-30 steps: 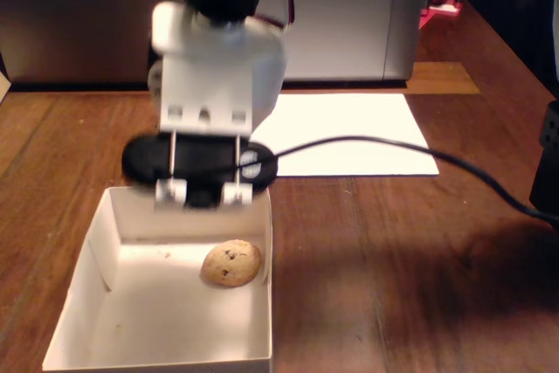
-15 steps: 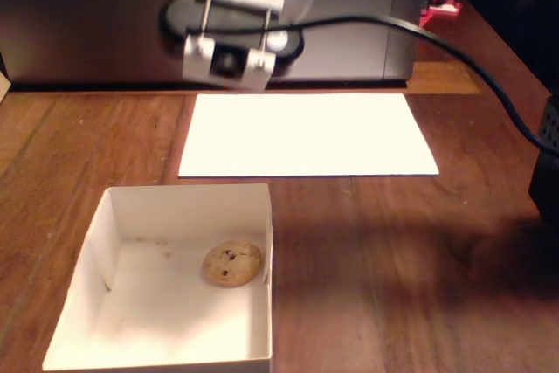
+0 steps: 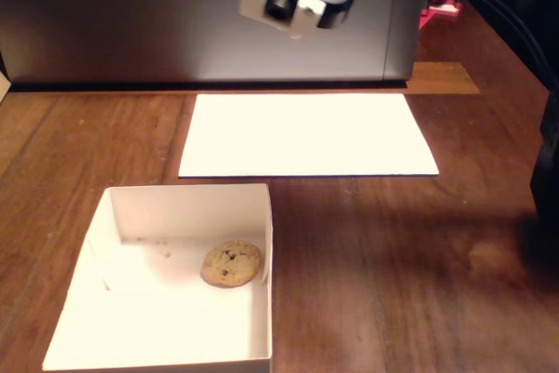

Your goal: Grasp a mini cookies block and put it in the white box.

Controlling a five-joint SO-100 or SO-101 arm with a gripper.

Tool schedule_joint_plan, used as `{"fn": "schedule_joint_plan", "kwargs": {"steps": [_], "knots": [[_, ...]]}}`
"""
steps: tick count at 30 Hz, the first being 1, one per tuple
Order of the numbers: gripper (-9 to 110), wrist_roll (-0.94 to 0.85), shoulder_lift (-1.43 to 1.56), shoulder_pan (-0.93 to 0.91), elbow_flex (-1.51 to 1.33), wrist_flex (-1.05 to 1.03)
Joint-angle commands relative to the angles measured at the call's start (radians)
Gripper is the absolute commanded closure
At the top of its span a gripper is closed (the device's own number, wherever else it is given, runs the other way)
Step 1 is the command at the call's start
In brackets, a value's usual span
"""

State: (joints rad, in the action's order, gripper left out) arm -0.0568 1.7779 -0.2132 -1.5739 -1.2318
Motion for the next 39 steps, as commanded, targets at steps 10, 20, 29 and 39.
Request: {"fn": "schedule_joint_plan", "kwargs": {"steps": [10, 20, 29, 39], "knots": [[101, 0.006, 0.316, -0.054, -0.393, 0.202], [101, -0.005, 0.466, -0.081, -0.667, 0.311], [101, -0.003, 0.586, -0.097, -0.850, 0.359], [101, 0.012, 0.738, -0.109, -1.040, 0.397]]}}
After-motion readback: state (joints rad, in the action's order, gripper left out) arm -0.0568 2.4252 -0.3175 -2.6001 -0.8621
